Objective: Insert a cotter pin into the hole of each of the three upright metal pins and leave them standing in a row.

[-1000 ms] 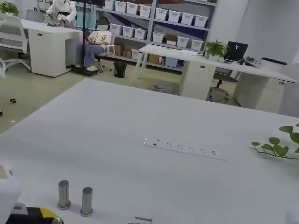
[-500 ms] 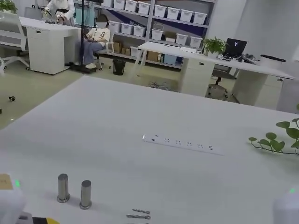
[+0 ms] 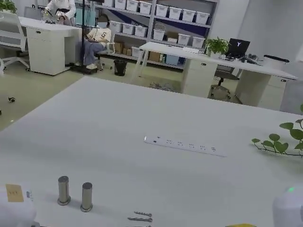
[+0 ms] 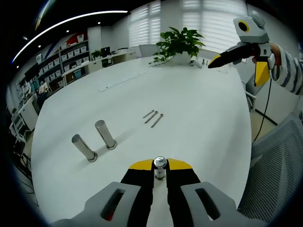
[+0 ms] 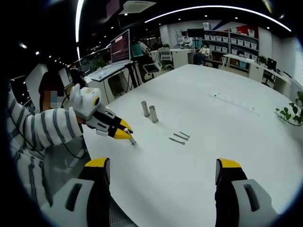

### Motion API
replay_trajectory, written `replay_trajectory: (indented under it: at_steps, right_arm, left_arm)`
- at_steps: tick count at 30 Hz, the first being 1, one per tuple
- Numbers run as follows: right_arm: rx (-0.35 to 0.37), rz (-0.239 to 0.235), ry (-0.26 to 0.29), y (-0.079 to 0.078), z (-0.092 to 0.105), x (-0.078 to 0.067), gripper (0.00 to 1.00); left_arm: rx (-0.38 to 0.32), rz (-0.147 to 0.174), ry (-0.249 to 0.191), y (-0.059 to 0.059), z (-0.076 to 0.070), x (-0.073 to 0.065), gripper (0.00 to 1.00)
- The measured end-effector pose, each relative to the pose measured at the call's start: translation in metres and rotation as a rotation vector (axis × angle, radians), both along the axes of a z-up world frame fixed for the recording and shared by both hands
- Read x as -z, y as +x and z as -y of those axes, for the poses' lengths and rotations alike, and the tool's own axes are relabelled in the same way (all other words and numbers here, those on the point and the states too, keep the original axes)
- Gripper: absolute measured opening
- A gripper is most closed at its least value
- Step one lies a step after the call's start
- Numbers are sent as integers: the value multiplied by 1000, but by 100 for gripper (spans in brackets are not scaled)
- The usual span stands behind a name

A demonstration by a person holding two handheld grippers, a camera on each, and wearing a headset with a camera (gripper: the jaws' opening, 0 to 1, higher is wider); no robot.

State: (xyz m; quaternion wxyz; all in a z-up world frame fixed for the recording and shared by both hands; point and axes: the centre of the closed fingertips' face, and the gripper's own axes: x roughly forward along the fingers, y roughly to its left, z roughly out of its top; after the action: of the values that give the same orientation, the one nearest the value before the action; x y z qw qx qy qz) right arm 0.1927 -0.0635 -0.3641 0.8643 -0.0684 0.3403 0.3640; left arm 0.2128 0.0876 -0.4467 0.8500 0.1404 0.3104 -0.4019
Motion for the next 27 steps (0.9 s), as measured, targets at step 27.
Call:
replay_trajectory:
  at_steps: [27]
  right_arm:
    - [-34, 9, 9, 1, -8, -3, 90]
  left_arm:
    - [11, 17, -29, -5, 4, 5, 6]
